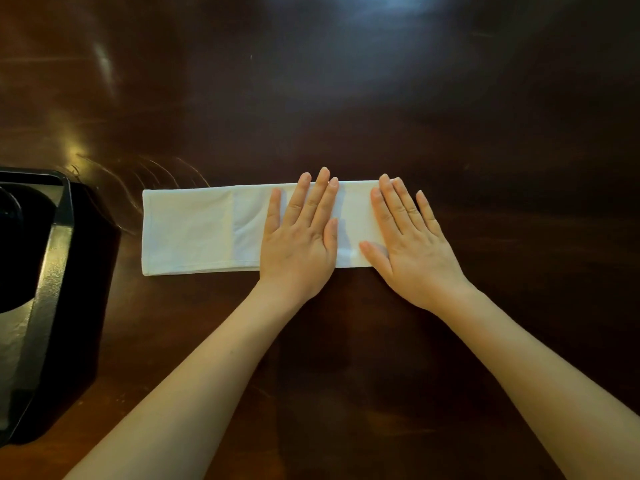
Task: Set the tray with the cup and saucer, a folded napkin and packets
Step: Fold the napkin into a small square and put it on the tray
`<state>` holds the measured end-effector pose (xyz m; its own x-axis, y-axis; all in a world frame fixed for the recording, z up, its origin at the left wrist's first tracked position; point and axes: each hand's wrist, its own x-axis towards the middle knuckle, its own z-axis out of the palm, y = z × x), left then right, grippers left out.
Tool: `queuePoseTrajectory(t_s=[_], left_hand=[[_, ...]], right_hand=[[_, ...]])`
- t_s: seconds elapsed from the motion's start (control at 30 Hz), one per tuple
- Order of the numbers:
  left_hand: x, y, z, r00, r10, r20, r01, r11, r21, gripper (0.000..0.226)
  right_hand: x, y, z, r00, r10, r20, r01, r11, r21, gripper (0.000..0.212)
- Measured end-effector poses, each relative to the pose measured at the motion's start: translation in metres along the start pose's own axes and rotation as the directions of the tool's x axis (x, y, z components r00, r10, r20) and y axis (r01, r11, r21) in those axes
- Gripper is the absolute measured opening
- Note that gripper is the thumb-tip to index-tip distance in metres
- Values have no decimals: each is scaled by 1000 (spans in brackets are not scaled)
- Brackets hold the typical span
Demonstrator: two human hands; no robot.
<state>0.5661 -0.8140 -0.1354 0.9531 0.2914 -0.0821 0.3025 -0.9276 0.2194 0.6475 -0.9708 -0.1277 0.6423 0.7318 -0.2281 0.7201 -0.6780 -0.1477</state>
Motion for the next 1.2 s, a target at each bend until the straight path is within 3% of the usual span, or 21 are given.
queuePoseTrajectory(t_s=[0.2, 0.33, 0.4, 0.53, 0.6, 0.7, 0.77, 0.87, 0.97, 1.03, 1.13, 1.2], left_hand=[[1, -8, -7, 996, 70, 49, -71, 997, 5, 53], [3, -22, -14, 978, 186, 98, -189, 982, 25, 51], [7, -38, -20, 939, 299, 167, -311, 949, 48, 50], [20, -68, -36, 792, 503, 346, -555, 830, 65, 51], [27, -72, -39, 744, 538, 396, -606, 794, 60, 52], [30, -74, -41, 730, 560, 392, -630, 773, 67, 56], [26, -76, -41, 817, 499, 287, -553, 819, 151, 63], [1, -70, -37, 980, 197, 1, -194, 962, 191, 69], [-41, -46, -36, 982, -100, -162, 98, 995, -23, 60], [-69, -33, -33, 977, -158, -141, 147, 985, -86, 55], [-96, -31, -27, 977, -200, -71, 192, 975, -108, 53], [-101, -39, -25, 972, -227, -57, 221, 971, -94, 52]], right_hand=[[-12, -7, 5, 998, 59, -5, -59, 998, 19, 77], [-25, -36, 7, 980, 200, -16, -199, 978, 67, 77], [-39, -60, 9, 960, 278, -20, -276, 959, 68, 80], [-63, -97, 2, 946, 323, 11, -324, 945, 55, 84], [-55, -94, -7, 959, 282, -11, -279, 953, 115, 80], [-26, -75, -6, 999, 23, -23, -20, 992, 124, 77], [-14, -68, 4, 998, -60, 1, 60, 998, 36, 75], [-19, -80, 14, 999, 44, -2, -44, 998, 36, 76], [-29, -117, 18, 971, 234, -47, -228, 967, 116, 77], [-36, -145, 16, 943, 332, -25, -322, 929, 182, 74], [-52, -177, 13, 922, 361, 140, -387, 879, 280, 70], [-64, -185, 5, 931, 349, 105, -364, 885, 291, 65]])
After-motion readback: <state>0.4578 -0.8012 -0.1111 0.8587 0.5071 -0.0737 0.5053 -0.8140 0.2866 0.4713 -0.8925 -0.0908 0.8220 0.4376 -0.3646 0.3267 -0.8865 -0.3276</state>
